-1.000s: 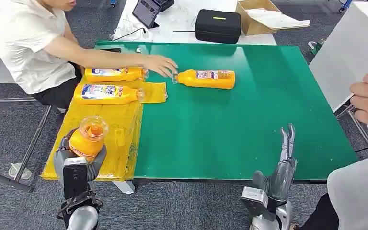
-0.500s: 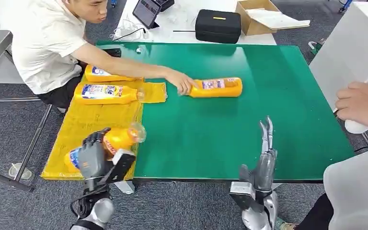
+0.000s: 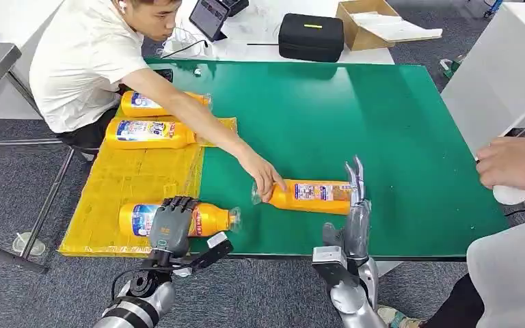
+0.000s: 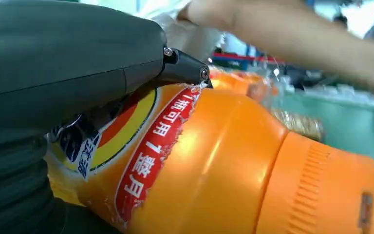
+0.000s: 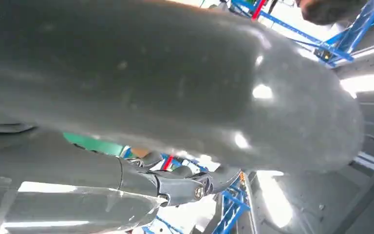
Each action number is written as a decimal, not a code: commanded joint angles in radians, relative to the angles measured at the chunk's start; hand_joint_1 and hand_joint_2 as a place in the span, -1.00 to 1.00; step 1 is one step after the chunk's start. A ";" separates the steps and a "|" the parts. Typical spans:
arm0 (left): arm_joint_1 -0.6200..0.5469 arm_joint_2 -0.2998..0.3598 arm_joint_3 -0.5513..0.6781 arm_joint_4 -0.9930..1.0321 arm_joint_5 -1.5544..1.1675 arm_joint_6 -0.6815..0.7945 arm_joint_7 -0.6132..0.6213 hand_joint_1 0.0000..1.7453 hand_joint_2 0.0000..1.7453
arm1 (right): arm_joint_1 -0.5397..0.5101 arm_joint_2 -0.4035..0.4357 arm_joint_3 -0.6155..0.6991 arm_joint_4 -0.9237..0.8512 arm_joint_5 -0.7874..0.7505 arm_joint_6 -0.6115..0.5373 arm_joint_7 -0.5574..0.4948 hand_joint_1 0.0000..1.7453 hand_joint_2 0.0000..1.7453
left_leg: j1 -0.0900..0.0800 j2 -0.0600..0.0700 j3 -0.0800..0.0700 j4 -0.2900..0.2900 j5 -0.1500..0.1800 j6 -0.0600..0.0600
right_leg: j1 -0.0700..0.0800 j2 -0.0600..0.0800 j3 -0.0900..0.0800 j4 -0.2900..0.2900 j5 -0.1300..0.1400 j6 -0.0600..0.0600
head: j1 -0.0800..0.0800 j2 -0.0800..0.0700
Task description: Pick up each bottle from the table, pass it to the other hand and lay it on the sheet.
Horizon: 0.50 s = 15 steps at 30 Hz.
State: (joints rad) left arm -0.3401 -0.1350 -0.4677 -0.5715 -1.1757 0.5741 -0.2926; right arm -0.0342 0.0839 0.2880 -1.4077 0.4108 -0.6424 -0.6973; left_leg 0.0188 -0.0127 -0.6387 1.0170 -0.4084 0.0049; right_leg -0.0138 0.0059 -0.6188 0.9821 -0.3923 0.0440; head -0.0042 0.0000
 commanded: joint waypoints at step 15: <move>-0.080 0.045 -0.052 0.170 0.065 -0.286 -0.016 -1.00 1.00 | -0.084 -0.042 0.064 0.159 -0.016 -0.005 -0.001 -1.00 1.00 | 0.000 0.000 0.010 -0.001 0.001 0.000 | 0.000 0.001 0.011 -0.001 0.001 -0.001 | 0.000 0.000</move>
State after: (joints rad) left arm -0.4180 -0.1240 -0.4871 -0.5032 -1.1303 0.3861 -0.3071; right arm -0.0669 0.0687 0.3219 -1.3440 0.4005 -0.6428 -0.6973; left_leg 0.0187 -0.0163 -0.6309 1.0167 -0.4070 0.0046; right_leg -0.0139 0.0037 -0.6092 0.9819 -0.3918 0.0437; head -0.0045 0.0000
